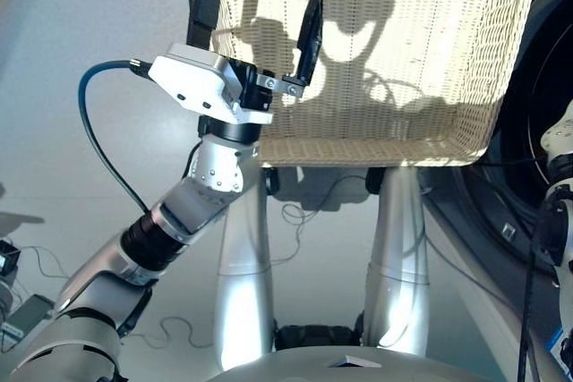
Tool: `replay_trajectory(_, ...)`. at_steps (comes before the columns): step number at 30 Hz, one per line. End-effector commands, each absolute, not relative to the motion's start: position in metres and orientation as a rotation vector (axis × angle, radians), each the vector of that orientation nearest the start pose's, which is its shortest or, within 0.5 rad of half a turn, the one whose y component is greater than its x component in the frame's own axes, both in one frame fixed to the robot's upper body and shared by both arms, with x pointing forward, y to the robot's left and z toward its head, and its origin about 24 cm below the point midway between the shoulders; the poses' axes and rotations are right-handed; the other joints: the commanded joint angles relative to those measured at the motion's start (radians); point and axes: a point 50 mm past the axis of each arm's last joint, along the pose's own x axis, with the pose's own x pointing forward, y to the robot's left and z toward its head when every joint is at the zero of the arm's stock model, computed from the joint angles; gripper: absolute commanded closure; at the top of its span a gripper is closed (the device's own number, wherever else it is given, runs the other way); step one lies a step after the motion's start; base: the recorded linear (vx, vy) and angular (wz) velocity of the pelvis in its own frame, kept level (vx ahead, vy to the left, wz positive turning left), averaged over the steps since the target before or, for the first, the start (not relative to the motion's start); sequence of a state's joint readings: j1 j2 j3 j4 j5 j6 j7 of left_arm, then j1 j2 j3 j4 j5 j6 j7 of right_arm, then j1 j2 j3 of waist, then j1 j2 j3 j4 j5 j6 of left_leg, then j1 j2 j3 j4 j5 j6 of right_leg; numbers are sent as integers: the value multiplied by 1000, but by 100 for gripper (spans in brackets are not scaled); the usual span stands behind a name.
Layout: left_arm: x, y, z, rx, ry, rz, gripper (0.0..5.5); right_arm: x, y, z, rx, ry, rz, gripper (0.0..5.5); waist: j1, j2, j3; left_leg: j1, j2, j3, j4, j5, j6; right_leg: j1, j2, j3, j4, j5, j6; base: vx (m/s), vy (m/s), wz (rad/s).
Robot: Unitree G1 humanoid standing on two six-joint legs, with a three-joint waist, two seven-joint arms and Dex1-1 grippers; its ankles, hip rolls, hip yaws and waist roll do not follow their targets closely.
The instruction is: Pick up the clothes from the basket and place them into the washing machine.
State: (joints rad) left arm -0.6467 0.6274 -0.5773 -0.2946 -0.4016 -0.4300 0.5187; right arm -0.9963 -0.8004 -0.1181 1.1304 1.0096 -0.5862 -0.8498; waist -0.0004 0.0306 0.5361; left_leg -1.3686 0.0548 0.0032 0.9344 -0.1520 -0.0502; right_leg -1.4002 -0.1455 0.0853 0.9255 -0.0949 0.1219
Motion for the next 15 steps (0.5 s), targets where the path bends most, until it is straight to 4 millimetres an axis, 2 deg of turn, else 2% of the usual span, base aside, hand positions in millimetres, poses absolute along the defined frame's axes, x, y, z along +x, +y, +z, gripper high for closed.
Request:
replay_trajectory(1,228,96,264,-215,-1098,-414,0,269,-436,244,707,-743,-1475,550,-28,43,-16,69,1,52,-43,-9,-33,29,44,-10,23,-54,-11,0,0,0)
replay_trajectory(3,229,97,264,-215,-1095,-415,0,271,-435,243,720,-745,-1458,550,-28,42,-16,68,0,51,-43,-9,-33,30,45,-9,22,-53,-12,0,0,0)
replay_trajectory(4,229,96,264,-217,-1092,-419,0,272,-434,241,736,-744,-1446,498,-28,44,-16,69,-1,50,-45,-8,-32,31,45,-8,20,-51,-12,0,0,0)
replay_trajectory(5,230,96,264,-221,-1090,-422,0,274,-432,239,753,-744,-1431,274,-28,44,-16,71,-2,51,-47,-6,-32,32,47,-8,19,-50,-13,0,0,0)
replay_trajectory(6,230,96,264,-223,-1086,-424,0,276,-430,238,765,-743,-1419,0,-27,45,-16,72,-5,51,-48,-5,-32,34,48,-7,17,-49,-13,0,0,0)
replay_trajectory(9,232,95,264,-228,-1078,-425,0,284,-423,232,768,-732,-1373,0,-26,43,-16,82,-4,53,-59,-1,-30,43,46,-6,7,-44,-12,0,0,0)
replay_trajectory(13,235,94,263,-247,-1063,-426,0,312,-384,207,669,-673,-1174,0,-28,36,-16,100,0,60,-101,14,-25,66,48,-5,-34,-28,-15,0,0,0)
replay_trajectory(15,237,93,262,-235,-1057,-420,0,328,-349,189,490,-596,-984,0,-31,27,-16,106,2,60,-123,24,-21,73,48,-4,-59,-17,-15,0,0,0)
